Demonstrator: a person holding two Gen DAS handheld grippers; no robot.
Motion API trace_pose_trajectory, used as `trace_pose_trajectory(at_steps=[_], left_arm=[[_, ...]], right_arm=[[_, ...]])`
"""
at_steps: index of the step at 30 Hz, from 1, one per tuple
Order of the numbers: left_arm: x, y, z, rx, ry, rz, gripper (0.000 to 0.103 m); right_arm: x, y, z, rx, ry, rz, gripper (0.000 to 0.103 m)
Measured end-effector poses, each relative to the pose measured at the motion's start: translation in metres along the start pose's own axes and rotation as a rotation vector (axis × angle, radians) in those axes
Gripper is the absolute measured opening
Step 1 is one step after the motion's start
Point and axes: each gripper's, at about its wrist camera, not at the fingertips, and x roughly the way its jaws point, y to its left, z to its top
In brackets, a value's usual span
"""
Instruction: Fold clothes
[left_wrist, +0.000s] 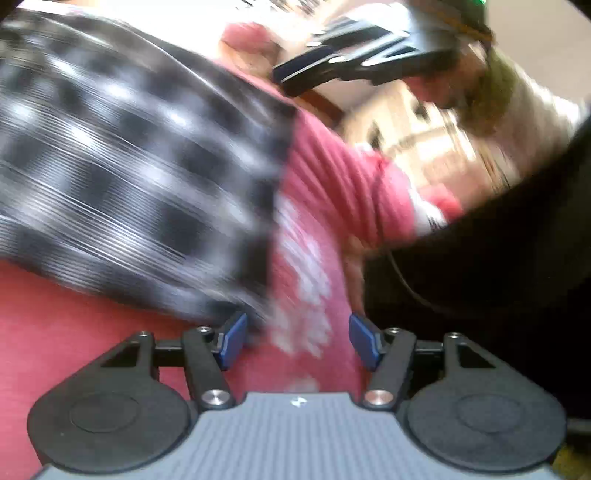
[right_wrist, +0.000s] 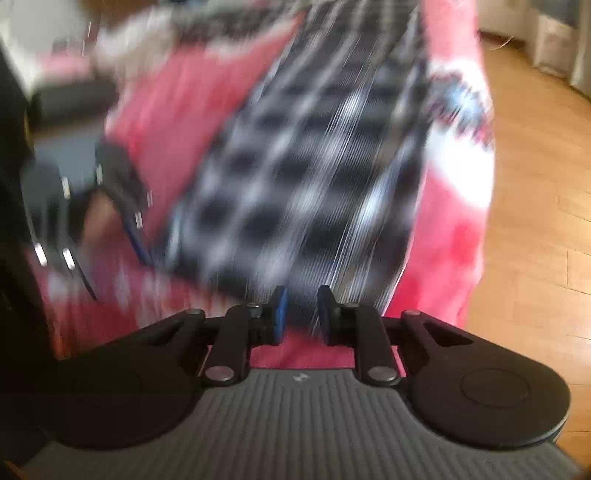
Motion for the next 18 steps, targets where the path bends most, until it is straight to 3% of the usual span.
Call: trace_pose_trajectory(at_steps=[5, 10, 15, 18], left_arm=[[-0.077, 0.048, 0.014, -0.183, -0.185, 0.246, 0.062], [-0.154, 0.096, 0.028, -0.365, -0.370, 0.493, 0.062], [-0.230, 0.115, 0.007, -0.519, -0.475, 0.787, 0.065], [-0.270, 0.128, -0.022, -0.615, -0.551, 0.921, 0.075]], right_arm=[[-0.025, -0.026, 0.065, 0.138, -0.365, 0.065, 0.028], [-0.023, -0.036, 0.120, 0.227, -0.651, 0.208, 0.050], [-0.014, -0.031, 0.156, 0.272, -0.808, 0.300, 0.061], [-0.010, -0.022, 0.174, 0.275, -0.827, 0.308, 0.065]])
